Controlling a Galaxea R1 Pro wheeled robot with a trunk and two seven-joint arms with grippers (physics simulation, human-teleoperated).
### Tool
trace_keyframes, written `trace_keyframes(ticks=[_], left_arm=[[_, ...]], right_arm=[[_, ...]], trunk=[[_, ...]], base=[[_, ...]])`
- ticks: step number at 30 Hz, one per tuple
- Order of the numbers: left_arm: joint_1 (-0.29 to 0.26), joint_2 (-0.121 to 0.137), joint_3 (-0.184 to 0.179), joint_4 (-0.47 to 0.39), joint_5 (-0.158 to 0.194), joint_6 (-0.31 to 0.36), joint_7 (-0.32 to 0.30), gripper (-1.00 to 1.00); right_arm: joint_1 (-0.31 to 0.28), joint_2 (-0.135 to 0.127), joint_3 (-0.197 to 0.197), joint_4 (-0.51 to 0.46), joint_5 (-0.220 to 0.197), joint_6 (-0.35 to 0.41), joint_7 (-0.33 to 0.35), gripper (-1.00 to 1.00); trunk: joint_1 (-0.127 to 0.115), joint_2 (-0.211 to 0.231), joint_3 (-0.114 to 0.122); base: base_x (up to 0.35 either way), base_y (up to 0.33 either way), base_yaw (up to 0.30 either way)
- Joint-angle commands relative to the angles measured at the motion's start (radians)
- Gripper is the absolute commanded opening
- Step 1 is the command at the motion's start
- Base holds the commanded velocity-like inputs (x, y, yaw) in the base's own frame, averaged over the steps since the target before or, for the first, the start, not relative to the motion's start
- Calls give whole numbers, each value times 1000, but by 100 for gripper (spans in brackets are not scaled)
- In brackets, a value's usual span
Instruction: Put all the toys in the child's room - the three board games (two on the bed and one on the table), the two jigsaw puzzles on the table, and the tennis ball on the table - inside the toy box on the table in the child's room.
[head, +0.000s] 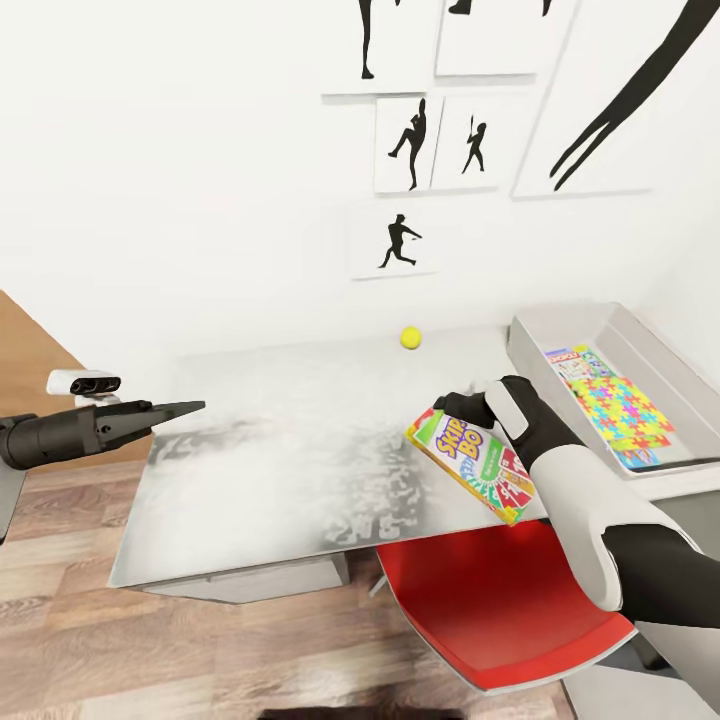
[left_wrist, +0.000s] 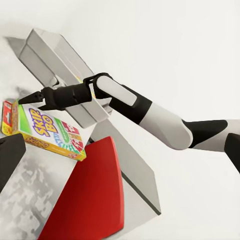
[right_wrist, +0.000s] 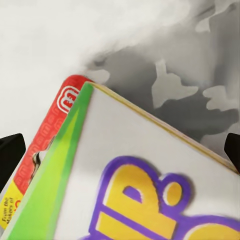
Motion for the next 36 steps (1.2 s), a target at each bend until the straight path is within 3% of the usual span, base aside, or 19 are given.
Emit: trace_keyframes(ticks=[1,36], left_arm=[[-1,0,0,0,-1,11,-4,100],[-2,0,0,0,-1,11,-4,100]], right_arm=[[-1,-1,7,-1,-11,2,-8,100],[-1,-1,7,-1,-11,2,-8,100]], trunk=[[1,-2,-2],[1,-2,-3]], base=[[-34,0,0],[-71,92,0]])
